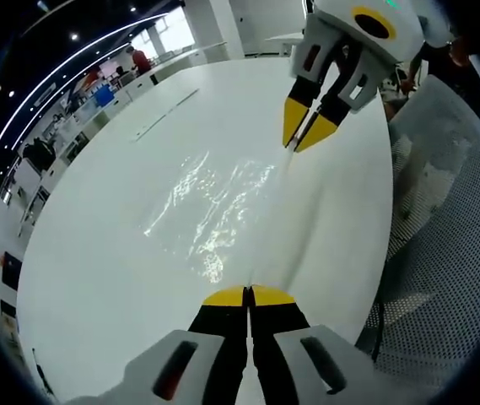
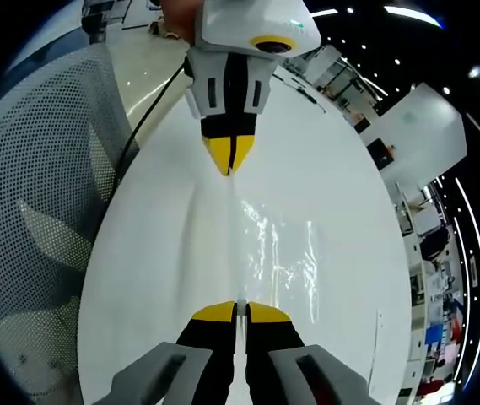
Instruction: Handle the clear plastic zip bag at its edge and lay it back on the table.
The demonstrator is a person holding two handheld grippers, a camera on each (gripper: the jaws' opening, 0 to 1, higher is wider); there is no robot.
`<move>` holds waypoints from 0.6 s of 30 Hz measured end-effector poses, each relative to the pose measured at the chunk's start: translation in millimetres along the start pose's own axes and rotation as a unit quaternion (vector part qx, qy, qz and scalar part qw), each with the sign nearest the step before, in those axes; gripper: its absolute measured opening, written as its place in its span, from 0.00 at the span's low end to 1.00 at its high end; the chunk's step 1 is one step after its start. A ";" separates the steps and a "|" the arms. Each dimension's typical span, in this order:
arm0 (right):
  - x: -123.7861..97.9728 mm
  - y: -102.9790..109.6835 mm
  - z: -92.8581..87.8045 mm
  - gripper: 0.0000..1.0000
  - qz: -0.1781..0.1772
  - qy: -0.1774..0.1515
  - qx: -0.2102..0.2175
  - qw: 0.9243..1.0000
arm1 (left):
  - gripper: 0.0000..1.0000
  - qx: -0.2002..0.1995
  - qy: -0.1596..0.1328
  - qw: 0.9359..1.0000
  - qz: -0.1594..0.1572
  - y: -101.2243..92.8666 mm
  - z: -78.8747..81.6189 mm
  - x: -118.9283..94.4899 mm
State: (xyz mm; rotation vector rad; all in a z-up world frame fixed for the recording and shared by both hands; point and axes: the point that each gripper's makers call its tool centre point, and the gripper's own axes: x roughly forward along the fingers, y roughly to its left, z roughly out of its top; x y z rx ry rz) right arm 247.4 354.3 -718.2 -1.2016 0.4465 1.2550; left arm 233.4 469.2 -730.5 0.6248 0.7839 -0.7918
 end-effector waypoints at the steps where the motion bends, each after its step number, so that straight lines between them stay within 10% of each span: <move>1: -0.2 0.0 -0.1 0.00 0.000 0.000 0.000 1.000 | 0.00 0.001 0.000 1.000 0.000 -0.3 -0.1 0.1; 18: -1.9 -1.9 -4.6 0.00 -0.004 0.007 0.002 1.000 | 0.00 0.003 0.004 1.000 0.001 0.2 -1.9 1.6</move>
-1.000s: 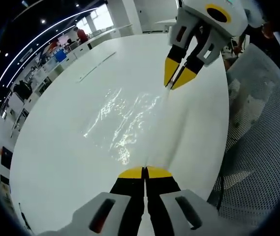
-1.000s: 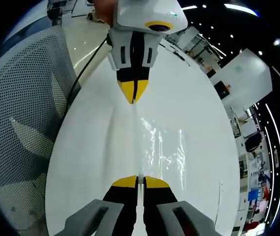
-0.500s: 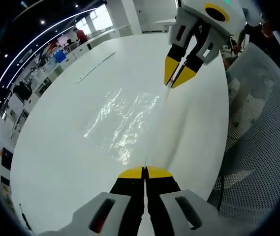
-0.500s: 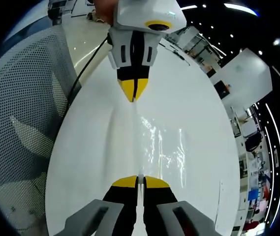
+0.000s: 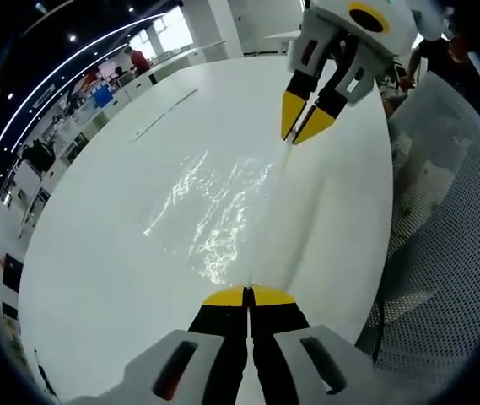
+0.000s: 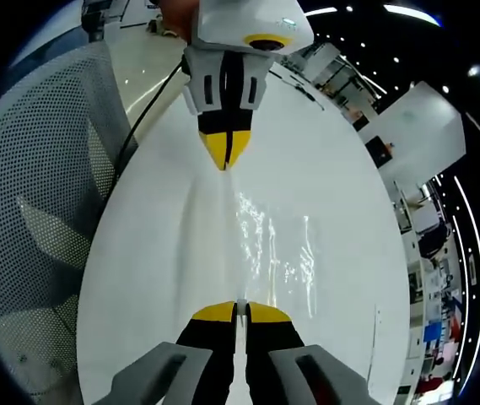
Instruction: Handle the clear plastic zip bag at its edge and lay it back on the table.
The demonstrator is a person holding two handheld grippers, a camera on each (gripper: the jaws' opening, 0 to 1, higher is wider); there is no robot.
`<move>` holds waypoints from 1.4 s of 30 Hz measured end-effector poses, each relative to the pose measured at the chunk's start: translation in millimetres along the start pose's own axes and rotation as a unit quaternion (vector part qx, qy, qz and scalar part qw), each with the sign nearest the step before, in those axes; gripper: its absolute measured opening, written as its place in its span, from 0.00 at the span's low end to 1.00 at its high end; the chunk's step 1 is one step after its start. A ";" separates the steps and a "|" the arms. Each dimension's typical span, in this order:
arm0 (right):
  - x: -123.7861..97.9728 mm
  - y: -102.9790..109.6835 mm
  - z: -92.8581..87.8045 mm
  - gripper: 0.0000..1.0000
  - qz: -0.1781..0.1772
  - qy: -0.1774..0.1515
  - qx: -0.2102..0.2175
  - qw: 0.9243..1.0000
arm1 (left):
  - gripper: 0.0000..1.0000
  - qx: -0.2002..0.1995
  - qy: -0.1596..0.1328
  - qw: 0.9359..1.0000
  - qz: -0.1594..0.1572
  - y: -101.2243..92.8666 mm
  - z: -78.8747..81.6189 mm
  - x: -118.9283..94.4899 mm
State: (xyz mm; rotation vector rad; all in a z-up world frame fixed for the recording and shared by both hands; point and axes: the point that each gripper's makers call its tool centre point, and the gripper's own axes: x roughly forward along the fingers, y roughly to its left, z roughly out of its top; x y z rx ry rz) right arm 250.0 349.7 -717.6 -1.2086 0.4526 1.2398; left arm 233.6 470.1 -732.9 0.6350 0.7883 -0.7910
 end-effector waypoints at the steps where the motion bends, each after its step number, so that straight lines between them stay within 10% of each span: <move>1: -0.4 0.0 0.0 0.00 0.000 -0.001 0.000 1.000 | 0.00 -0.001 -0.001 1.000 0.000 0.0 0.2 -0.4; 42: -19.3 -32.7 37.2 0.15 -0.024 -0.083 0.114 0.990 | 0.00 0.015 -0.003 1.000 0.007 -3.8 -0.2 -8.6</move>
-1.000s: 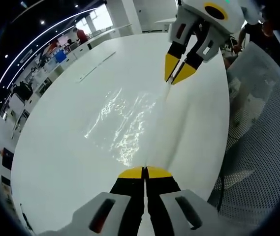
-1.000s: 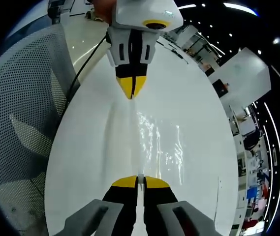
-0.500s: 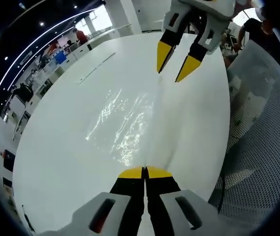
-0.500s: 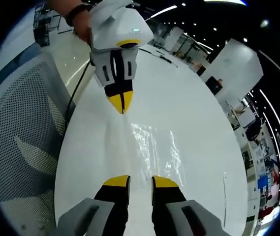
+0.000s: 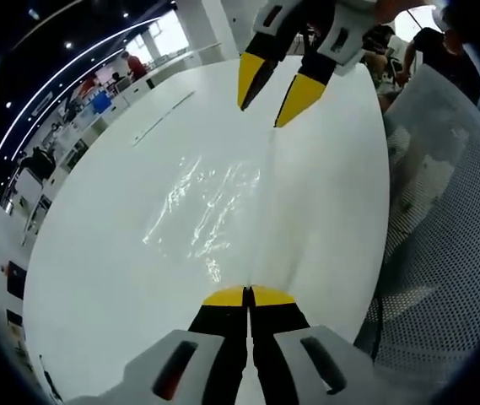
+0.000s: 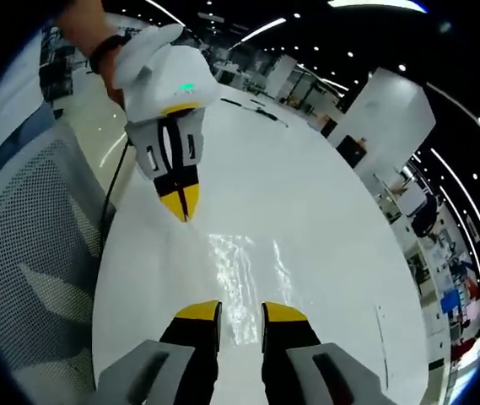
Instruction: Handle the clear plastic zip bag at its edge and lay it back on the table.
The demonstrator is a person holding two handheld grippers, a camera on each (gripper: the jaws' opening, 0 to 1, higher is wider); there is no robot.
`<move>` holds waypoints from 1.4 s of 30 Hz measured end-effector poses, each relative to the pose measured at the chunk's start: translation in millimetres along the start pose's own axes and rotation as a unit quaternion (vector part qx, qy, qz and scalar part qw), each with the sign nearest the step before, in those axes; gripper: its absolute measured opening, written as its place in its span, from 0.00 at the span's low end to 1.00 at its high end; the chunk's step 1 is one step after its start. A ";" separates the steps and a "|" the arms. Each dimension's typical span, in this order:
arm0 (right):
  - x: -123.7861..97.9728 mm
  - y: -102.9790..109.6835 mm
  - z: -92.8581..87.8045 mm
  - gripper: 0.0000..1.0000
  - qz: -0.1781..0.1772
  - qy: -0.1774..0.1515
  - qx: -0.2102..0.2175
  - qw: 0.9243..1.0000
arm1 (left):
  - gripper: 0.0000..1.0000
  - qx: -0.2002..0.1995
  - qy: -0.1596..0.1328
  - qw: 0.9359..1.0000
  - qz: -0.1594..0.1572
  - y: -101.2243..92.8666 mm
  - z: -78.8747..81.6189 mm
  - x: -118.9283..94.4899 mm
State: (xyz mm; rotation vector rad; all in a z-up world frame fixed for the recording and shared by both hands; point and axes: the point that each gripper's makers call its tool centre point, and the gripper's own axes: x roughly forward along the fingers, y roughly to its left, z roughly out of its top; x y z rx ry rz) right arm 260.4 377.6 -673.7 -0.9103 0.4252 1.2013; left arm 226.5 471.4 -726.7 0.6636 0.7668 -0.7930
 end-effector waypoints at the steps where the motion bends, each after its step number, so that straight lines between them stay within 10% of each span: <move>1: 1.6 -0.6 0.8 0.15 -0.001 0.000 0.002 1.000 | 0.00 0.001 0.000 1.000 0.000 0.0 -0.1 -0.3; 42: 48.0 45.0 -7.0 0.01 0.060 0.039 0.011 0.997 | 0.00 0.012 -0.009 1.000 0.002 -2.5 7.6 -1.0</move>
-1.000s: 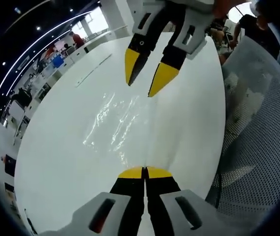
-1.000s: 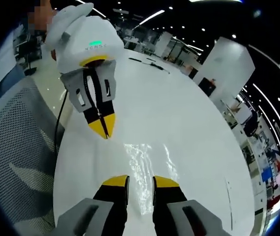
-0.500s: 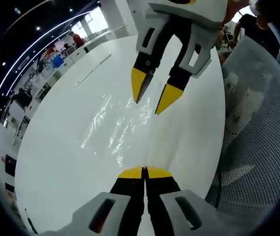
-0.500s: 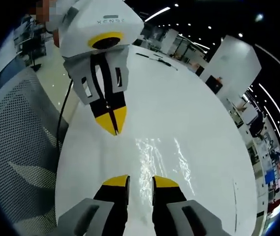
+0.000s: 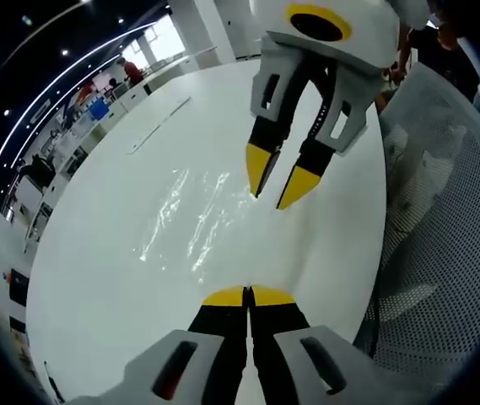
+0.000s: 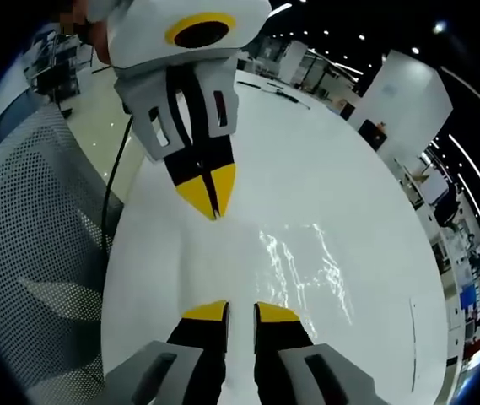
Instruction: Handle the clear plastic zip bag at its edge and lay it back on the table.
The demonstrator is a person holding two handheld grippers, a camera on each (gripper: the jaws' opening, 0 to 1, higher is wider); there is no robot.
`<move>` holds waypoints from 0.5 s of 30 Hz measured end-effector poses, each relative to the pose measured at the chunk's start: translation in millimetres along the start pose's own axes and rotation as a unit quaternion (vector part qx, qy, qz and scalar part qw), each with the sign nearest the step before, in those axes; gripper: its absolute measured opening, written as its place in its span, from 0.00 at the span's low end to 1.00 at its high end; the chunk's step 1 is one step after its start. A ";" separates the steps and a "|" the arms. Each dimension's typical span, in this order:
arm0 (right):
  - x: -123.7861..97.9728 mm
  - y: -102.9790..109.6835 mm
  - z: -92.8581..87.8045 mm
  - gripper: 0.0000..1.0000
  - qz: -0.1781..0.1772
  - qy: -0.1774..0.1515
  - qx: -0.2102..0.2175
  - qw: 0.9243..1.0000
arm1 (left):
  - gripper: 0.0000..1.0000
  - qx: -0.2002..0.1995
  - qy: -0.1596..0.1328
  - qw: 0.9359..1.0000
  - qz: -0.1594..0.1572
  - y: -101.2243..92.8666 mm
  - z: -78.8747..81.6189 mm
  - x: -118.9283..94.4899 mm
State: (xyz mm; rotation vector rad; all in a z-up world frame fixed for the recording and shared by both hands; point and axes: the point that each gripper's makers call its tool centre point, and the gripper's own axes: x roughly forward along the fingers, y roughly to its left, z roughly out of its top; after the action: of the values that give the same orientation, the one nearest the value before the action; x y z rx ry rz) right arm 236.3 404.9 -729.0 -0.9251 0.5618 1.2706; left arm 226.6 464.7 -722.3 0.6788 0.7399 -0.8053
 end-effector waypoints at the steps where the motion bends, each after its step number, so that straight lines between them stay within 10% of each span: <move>1: -0.4 0.3 -0.4 0.00 0.000 0.001 0.002 1.000 | 0.00 0.000 -0.003 1.000 0.002 0.6 0.6 0.0; 15: 1.5 -3.0 0.6 0.00 -0.002 -0.002 0.040 0.999 | 0.05 0.007 -0.025 0.999 0.046 12.4 7.7 -8.0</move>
State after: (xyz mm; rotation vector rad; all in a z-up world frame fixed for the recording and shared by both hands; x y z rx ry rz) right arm 239.5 406.2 -729.1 -0.8560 0.6034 1.2376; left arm 235.3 468.3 -708.6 0.6980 0.6528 -0.7414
